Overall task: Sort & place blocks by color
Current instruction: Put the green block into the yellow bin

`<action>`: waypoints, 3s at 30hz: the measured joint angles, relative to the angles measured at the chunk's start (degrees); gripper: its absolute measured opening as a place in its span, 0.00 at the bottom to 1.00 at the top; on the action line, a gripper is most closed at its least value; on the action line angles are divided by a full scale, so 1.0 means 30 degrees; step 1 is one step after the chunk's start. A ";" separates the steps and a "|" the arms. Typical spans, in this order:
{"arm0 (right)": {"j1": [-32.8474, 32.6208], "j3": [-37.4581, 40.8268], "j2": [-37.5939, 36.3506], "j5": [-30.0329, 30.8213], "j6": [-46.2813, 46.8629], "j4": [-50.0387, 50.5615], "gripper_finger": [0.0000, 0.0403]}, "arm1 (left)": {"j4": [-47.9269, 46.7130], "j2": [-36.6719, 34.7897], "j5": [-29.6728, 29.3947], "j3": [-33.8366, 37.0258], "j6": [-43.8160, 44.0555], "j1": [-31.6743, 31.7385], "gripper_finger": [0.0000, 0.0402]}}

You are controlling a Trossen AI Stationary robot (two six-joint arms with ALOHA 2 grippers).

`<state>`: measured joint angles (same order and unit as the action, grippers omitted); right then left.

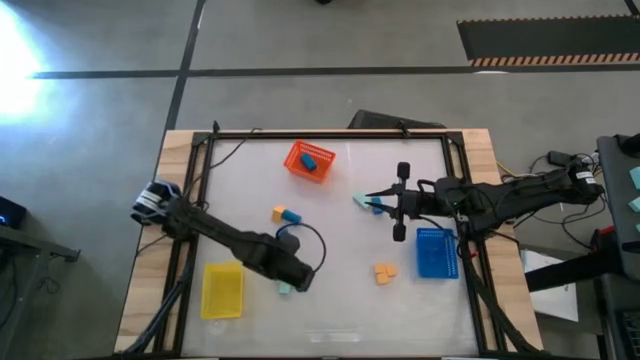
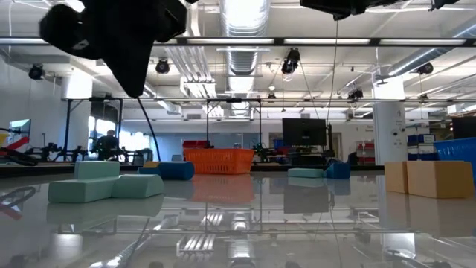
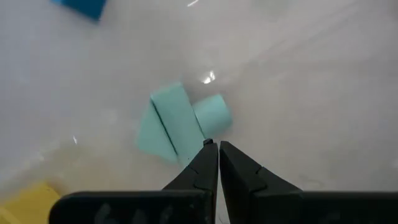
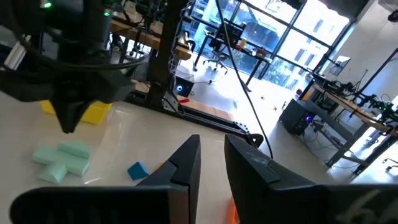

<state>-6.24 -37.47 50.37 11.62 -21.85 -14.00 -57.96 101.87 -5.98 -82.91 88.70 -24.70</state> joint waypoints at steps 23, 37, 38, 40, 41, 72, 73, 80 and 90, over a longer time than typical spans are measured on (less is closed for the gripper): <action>0.0000 -0.0095 -0.0013 -0.0066 -0.0284 0.0080 0.16 | 0.0097 0.0676 0.0929 0.2828 0.0734 -0.0042 0.46; 0.0000 -0.0102 0.0001 -0.0066 -0.0271 0.0153 0.16 | 0.1673 0.0676 -0.0050 0.4270 0.0300 0.0370 0.50; -0.0003 -0.0102 0.0001 -0.0061 -0.0272 0.0153 0.16 | 0.1785 0.0676 -0.0057 0.4284 0.0300 0.0377 0.50; 0.0000 -0.0102 0.0001 -0.0058 -0.0277 0.0153 0.16 | 0.1810 0.0676 -0.0078 0.4284 0.0301 0.0377 0.49; 0.0000 -0.0102 0.0001 -0.0058 -0.0277 0.0153 0.16 | 0.1802 0.0676 -0.0079 0.4284 0.0301 0.0377 0.49; 0.0000 -0.0095 0.0001 0.0000 -0.0285 0.0168 0.16 | 0.2706 0.0662 0.0373 0.5144 0.0126 0.0268 0.12; 0.0000 -0.0095 0.0001 0.0000 -0.0284 0.0168 0.16 | 0.2684 0.0662 0.0365 0.5122 -0.0018 0.0268 0.11; 0.0000 -0.0095 0.0001 0.0000 -0.0284 0.0168 0.16 | 0.2623 0.0069 0.0323 0.5078 -0.0195 0.0253 0.03; 0.0000 -0.0087 0.0001 0.0007 -0.0268 0.0410 0.16 | 0.2551 -0.0532 -0.0791 0.5042 -0.0345 0.0250 0.00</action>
<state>-6.24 -37.74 50.37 11.64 -22.65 -12.77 -50.31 100.27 -8.35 -67.79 87.67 -23.95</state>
